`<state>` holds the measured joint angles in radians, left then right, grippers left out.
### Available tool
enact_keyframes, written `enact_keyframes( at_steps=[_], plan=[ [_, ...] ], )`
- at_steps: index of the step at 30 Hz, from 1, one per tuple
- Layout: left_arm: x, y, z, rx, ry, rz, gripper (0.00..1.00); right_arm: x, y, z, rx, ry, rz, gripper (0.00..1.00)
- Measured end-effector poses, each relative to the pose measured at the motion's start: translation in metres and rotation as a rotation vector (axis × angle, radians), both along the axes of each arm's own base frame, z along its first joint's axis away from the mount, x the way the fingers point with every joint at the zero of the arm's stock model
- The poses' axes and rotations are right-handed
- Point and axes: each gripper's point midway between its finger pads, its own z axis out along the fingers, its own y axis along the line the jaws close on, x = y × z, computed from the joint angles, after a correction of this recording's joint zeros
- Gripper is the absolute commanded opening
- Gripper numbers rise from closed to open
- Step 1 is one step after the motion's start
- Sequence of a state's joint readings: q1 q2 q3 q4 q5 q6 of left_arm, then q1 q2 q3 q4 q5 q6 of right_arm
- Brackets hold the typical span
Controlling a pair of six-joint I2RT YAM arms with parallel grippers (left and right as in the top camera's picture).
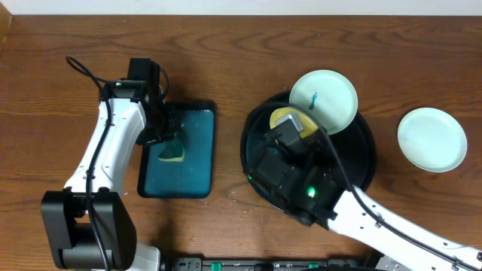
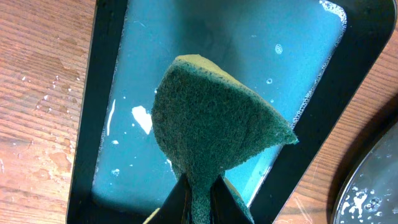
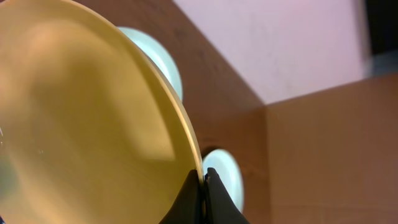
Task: Clean dirty plates on tray and stack at the side
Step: 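Return the sponge to the basin with the left gripper, then lift the yellow plate with the right gripper and stack it on the right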
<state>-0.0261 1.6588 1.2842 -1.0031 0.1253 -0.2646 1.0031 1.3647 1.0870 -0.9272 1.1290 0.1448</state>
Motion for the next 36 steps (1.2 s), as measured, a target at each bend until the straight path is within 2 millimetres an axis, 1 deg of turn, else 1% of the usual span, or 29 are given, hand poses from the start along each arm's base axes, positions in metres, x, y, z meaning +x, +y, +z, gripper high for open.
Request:
enact_keyframes(
  at_steps=[7, 15, 36],
  plan=[
    [0.000, 0.000, 0.000, 0.000, -0.002, 0.000, 0.08, -0.007, 0.012, 0.009, -0.086, -0.027, 0.064, 0.01],
    [0.000, 0.000, 0.000, 0.000, -0.002, 0.000, 0.08, -0.007, 0.010, 0.012, -0.111, -0.034, 0.065, 0.01],
    [0.001, 0.000, 0.000, 0.000, -0.006, 0.000, 0.08, -0.006, 0.012, 0.013, -0.102, -0.041, 0.065, 0.01]
  ],
)
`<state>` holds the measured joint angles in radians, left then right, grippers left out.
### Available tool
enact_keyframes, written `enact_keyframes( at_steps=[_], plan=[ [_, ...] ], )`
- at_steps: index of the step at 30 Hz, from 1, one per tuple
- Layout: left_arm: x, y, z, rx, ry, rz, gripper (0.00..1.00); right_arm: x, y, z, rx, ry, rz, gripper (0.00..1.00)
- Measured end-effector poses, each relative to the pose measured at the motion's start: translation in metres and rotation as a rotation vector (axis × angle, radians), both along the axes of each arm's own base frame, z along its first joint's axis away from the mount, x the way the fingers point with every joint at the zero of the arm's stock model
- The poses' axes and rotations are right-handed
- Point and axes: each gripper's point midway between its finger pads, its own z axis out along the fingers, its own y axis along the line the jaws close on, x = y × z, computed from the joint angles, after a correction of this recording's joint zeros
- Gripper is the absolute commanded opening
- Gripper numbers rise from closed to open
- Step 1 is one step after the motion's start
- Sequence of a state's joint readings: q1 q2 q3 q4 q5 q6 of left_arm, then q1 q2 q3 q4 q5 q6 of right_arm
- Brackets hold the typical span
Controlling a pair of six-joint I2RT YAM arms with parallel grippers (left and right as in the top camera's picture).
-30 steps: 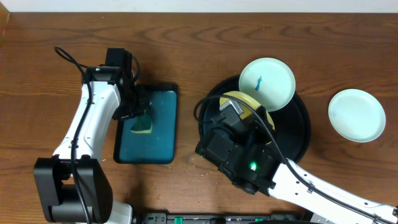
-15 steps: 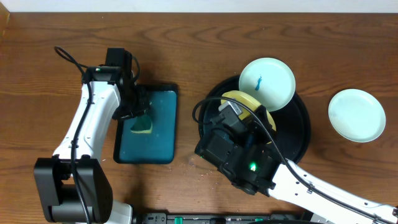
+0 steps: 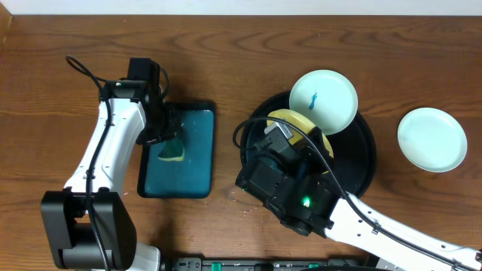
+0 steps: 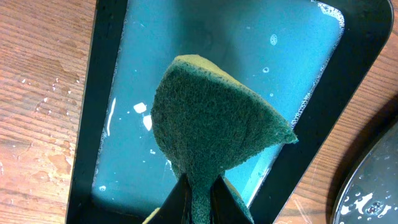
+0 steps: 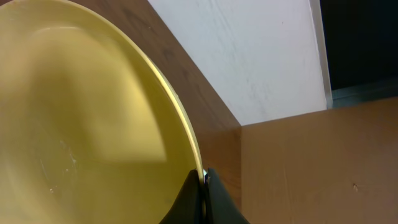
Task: Clean dirty plates on tray and stack at the side
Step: 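Lift the yellow plate with the right gripper and stack it on the right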
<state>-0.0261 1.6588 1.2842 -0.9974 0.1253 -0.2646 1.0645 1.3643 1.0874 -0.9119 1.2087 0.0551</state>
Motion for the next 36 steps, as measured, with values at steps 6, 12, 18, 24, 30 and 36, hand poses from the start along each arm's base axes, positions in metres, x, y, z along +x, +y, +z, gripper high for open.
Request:
enact_keyframes(
  at_steps=[6, 12, 18, 24, 30, 36],
  plan=[
    [0.000, 0.000, 0.000, 0.000, 0.000, 0.000, 0.08, 0.000, 0.000, 0.000, 0.004, -0.002, -0.002, 0.01],
    [0.000, 0.000, 0.000, 0.000, 0.000, 0.000, 0.08, 0.007, -0.011, -0.009, 0.101, 0.025, -0.064, 0.01],
    [0.001, 0.000, 0.000, 0.000, -0.002, 0.000, 0.08, 0.039, -0.073, -0.054, 0.407, 0.238, -0.308, 0.01],
    [0.003, 0.000, 0.000, 0.000, -0.011, 0.000, 0.08, 0.066, -0.152, -0.076, 0.875, 0.352, -0.535, 0.01],
    [0.004, 0.000, 0.000, 0.000, -0.015, 0.000, 0.08, 0.060, -0.263, -0.083, 1.196, 0.246, -0.786, 0.01],
    [0.004, 0.000, 0.000, -0.001, -0.015, 0.000, 0.08, 0.027, -0.352, -0.128, 1.369, 0.171, -1.111, 0.01]
  ],
)
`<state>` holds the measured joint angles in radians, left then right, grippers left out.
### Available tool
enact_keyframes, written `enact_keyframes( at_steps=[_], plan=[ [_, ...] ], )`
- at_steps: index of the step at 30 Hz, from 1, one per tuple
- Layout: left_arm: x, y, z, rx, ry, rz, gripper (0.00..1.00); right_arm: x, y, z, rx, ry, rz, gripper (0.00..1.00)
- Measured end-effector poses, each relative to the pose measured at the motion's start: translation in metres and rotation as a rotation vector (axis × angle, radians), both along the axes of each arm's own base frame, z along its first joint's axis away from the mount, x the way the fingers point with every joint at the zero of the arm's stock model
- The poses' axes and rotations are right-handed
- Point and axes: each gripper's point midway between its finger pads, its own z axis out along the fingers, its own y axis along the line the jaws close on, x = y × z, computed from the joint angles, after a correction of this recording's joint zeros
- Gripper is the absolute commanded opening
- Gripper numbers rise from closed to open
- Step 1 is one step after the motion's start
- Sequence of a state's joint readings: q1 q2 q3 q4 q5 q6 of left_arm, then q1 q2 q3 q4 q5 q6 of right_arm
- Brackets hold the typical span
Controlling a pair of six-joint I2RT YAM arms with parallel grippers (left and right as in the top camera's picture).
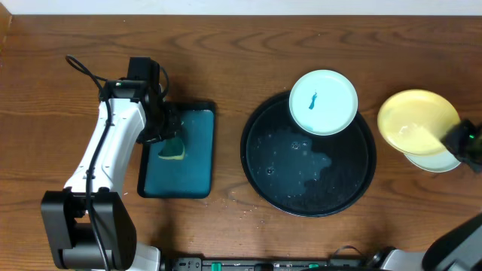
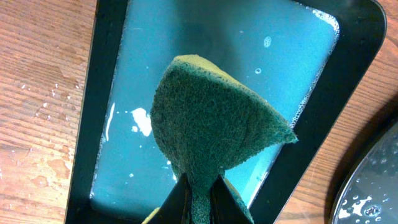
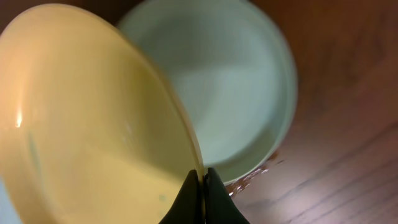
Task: Clean dirty plates on tray and stack at the side
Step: 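Lift the yellow plate with the right gripper and stack it on the right, then grip the last pale blue plate with the right gripper and drag it to tray center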
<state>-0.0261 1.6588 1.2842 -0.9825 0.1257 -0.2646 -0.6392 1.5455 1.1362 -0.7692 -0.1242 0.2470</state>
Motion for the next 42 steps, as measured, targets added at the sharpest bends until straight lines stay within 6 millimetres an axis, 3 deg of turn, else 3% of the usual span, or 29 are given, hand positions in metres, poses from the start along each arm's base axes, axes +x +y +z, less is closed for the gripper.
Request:
enact_keyframes(
  at_steps=[3, 4, 5, 7, 10, 14, 17, 20, 23, 27, 32, 33, 34, 36, 42],
  plan=[
    [0.000, 0.000, 0.000, 0.000, 0.000, 0.000, 0.08, -0.009, -0.027, -0.024, 0.046, 0.020, -0.104, 0.01],
    [0.000, 0.000, 0.000, 0.000, 0.000, 0.000, 0.08, -0.012, -0.035, -0.034, 0.060, 0.031, -0.133, 0.08],
    [0.000, 0.000, 0.000, 0.000, 0.000, 0.000, 0.08, -0.014, -0.037, -0.040, 0.071, 0.043, -0.145, 0.31],
    [0.000, 0.000, 0.000, 0.000, 0.000, 0.000, 0.08, -0.015, -0.039, -0.048, 0.093, 0.054, -0.163, 0.58],
    [0.000, 0.000, 0.000, 0.000, 0.000, 0.000, 0.08, -0.006, -0.037, -0.046, 0.106, 0.013, -0.139, 0.64],
    [0.000, 0.000, 0.000, 0.000, 0.000, 0.000, 0.08, 0.017, -0.017, -0.029, 0.128, -0.068, -0.015, 0.62],
    [0.000, 0.000, 0.000, 0.000, 0.000, 0.000, 0.08, 0.046, 0.024, -0.006, 0.123, -0.141, 0.166, 0.57],
    [0.000, 0.000, 0.000, 0.000, 0.000, 0.000, 0.08, 0.073, 0.084, 0.015, 0.101, -0.194, 0.395, 0.58],
    [0.000, 0.000, 0.000, 0.000, 0.000, 0.000, 0.08, 0.091, 0.134, 0.015, 0.051, -0.187, 0.573, 0.57],
    [0.000, 0.000, 0.000, 0.000, 0.000, 0.000, 0.08, 0.109, 0.178, -0.008, -0.040, -0.132, 0.714, 0.52],
    [0.000, 0.000, 0.000, 0.000, 0.000, 0.000, 0.08, 0.130, 0.202, -0.062, -0.105, -0.064, 0.787, 0.37],
    [0.000, 0.000, 0.000, 0.000, 0.000, 0.000, 0.08, 0.131, 0.204, -0.072, -0.107, -0.043, 0.791, 0.32],
    [0.000, 0.000, 0.000, 0.000, 0.000, 0.000, 0.08, 0.132, 0.205, -0.087, -0.120, -0.015, 0.796, 0.21],
    [0.000, 0.000, 0.000, 0.000, 0.000, 0.000, 0.08, 0.135, 0.204, -0.089, -0.136, -0.013, 0.775, 0.01],
    [0.000, 0.000, 0.000, 0.000, 0.000, 0.000, 0.08, 0.130, 0.203, -0.084, -0.114, 0.008, 0.712, 0.01]
  ],
)
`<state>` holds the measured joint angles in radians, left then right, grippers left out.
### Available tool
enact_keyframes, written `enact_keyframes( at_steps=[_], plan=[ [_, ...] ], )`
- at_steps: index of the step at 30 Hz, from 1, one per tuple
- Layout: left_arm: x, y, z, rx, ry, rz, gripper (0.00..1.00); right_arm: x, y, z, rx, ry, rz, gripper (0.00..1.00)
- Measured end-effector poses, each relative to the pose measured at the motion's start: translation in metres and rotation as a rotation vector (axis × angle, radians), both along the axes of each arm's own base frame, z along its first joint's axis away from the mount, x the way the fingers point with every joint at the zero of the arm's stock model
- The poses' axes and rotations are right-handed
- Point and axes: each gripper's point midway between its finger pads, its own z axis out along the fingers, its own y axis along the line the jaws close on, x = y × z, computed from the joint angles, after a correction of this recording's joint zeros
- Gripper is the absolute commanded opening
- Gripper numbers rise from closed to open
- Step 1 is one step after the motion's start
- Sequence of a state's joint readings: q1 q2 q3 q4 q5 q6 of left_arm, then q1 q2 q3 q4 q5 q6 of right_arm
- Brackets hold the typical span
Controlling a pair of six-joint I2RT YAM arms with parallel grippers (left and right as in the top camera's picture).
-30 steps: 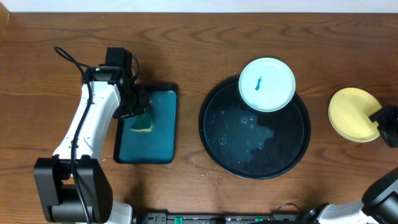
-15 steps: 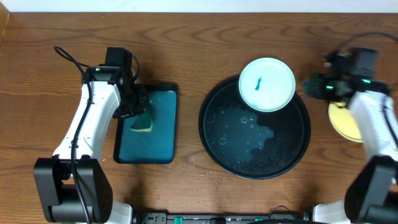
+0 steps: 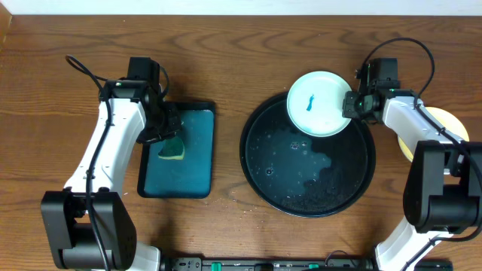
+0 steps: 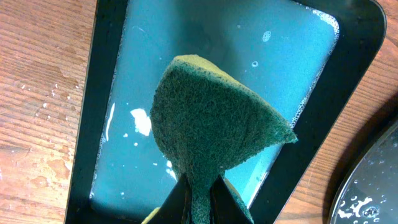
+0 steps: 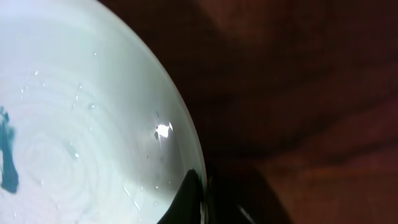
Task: Clean dirty plates on tray and stack at the side
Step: 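Grip the last pale blue plate with the right gripper and drag it to tray center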
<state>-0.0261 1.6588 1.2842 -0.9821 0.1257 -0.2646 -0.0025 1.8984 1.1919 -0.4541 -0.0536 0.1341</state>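
Observation:
A pale plate (image 3: 316, 105) with a blue stain (image 3: 310, 100) rests on the far rim of the round black tray (image 3: 309, 181). My right gripper (image 3: 351, 105) is shut on that plate's right rim; the right wrist view shows the plate (image 5: 74, 124) with its edge pinched at my right gripper (image 5: 204, 186). A yellow plate (image 3: 450, 120) lies at the right side, partly hidden by the arm. My left gripper (image 4: 198, 199) is shut on a green sponge (image 4: 211, 118), held over the basin of blue water (image 3: 203, 109).
Water drops lie on the black tray's floor (image 3: 301, 150) and on the wood left of the basin (image 4: 37, 112). The right arm's cable (image 3: 414, 53) loops above the plates.
The yellow plate, then held by my right gripper over the pale plate at the right, now lies there let go. My right gripper is now shut on the stained plate's rim. The left arm is unchanged.
My right gripper first held the yellow plate over the black tray, and still did at the second moment. Then it held the plate above the pale plate at the table's right. Now that plate lies there and the gripper grips the stained plate. The left kept the sponge over the basin.

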Motion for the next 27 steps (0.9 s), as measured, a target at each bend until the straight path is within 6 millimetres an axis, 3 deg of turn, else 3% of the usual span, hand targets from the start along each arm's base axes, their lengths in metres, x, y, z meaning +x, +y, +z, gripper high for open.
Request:
enact_keyframes(
  at_steps=[4, 8, 11, 13, 17, 21, 24, 27],
  plan=[
    [0.000, 0.000, 0.000, 0.000, 0.000, 0.000, 0.08, -0.021, -0.001, 0.009, 0.001, 0.061, -0.017, 0.01],
    [0.000, 0.000, 0.000, 0.000, 0.000, 0.000, 0.08, -0.049, 0.003, 0.039, 0.021, 0.098, -0.012, 0.01],
    [0.000, 0.000, 0.000, 0.000, 0.001, 0.000, 0.08, -0.075, 0.011, 0.056, 0.062, 0.146, 0.005, 0.01],
    [0.000, 0.000, 0.000, 0.000, 0.002, 0.000, 0.08, -0.094, 0.020, 0.058, 0.080, 0.209, 0.025, 0.01],
    [0.000, -0.001, 0.000, -0.008, 0.002, -0.001, 0.08, -0.114, 0.043, 0.039, 0.094, 0.275, 0.081, 0.01],
    [0.000, -0.002, 0.000, -0.011, 0.002, -0.002, 0.08, -0.133, 0.061, 0.005, 0.104, 0.300, 0.121, 0.01],
    [0.000, -0.003, -0.002, -0.011, -0.002, -0.006, 0.08, -0.142, 0.064, -0.014, 0.095, 0.301, 0.131, 0.01],
    [0.001, -0.008, -0.015, -0.012, -0.015, -0.021, 0.08, -0.142, 0.060, -0.019, 0.076, 0.292, 0.122, 0.01]
  ],
)
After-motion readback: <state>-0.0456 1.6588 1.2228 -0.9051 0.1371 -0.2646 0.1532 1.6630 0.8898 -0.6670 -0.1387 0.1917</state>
